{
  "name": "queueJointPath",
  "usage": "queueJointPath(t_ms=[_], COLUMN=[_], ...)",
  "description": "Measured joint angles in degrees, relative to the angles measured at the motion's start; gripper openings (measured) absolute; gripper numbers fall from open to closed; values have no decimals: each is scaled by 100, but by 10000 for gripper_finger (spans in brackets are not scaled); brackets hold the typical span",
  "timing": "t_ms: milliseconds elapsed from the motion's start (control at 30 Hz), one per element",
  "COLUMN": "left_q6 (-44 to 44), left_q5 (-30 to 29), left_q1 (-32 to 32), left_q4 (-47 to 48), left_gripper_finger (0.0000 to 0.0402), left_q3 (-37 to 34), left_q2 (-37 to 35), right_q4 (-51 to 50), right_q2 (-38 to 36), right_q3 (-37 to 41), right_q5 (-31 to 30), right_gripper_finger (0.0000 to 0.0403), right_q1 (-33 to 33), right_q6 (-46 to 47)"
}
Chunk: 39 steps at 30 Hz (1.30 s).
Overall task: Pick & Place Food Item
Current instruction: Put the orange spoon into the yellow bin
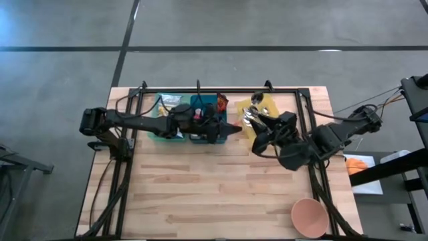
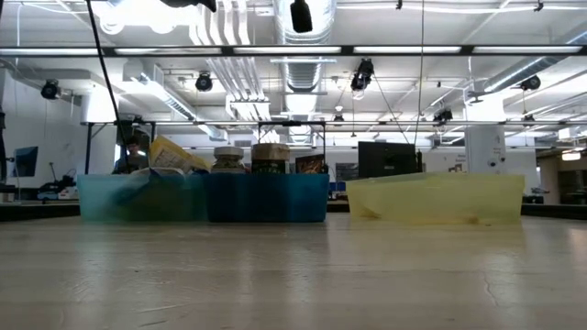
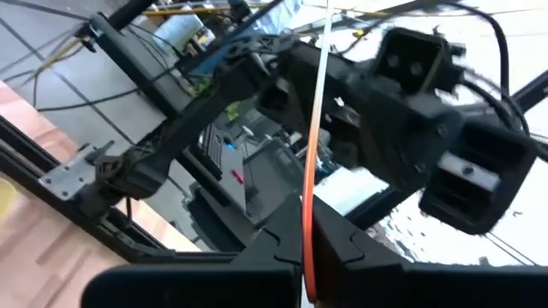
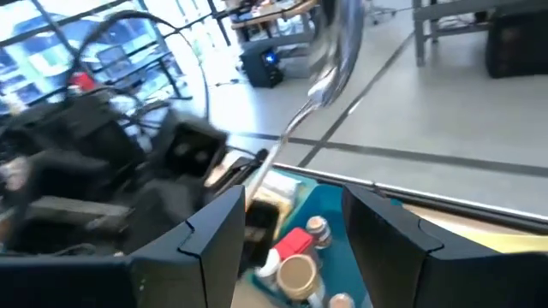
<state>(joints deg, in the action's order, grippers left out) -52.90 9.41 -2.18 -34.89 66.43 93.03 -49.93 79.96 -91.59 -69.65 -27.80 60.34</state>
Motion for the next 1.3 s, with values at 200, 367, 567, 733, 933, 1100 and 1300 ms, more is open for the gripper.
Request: queueJointPath(t_ms=[200, 367, 567, 733, 933, 1100, 1300], left_q6=[32, 67, 97, 109, 103, 126, 177], left_q5=[48, 70, 171, 223, 258, 267, 284], left_q1=[78, 101, 108, 101, 95, 86, 68], left_q4=[-119, -191, -308, -324, -299, -284, -298], left_gripper_finger=[1, 1, 1, 1, 1, 1, 1], left_q3=[0, 0, 7, 9, 9, -2, 0], left_q2=[0, 0, -11, -32, -52, -118, -203], right_q4=[2, 194, 766, 801, 860, 852, 966], right_q2=[2, 4, -4, -48, -131, -165, -157], right_q3=[0, 0, 0, 0, 0, 0, 0], right_q5=[168, 440, 844, 1029, 1340, 1484, 1484], right_gripper_finger=[192, 192, 191, 191, 191, 191, 191], right_q1=[246, 434, 514, 512, 457, 427, 431], right_q6=[-68, -251, -939, -944, -953, -953, -1077])
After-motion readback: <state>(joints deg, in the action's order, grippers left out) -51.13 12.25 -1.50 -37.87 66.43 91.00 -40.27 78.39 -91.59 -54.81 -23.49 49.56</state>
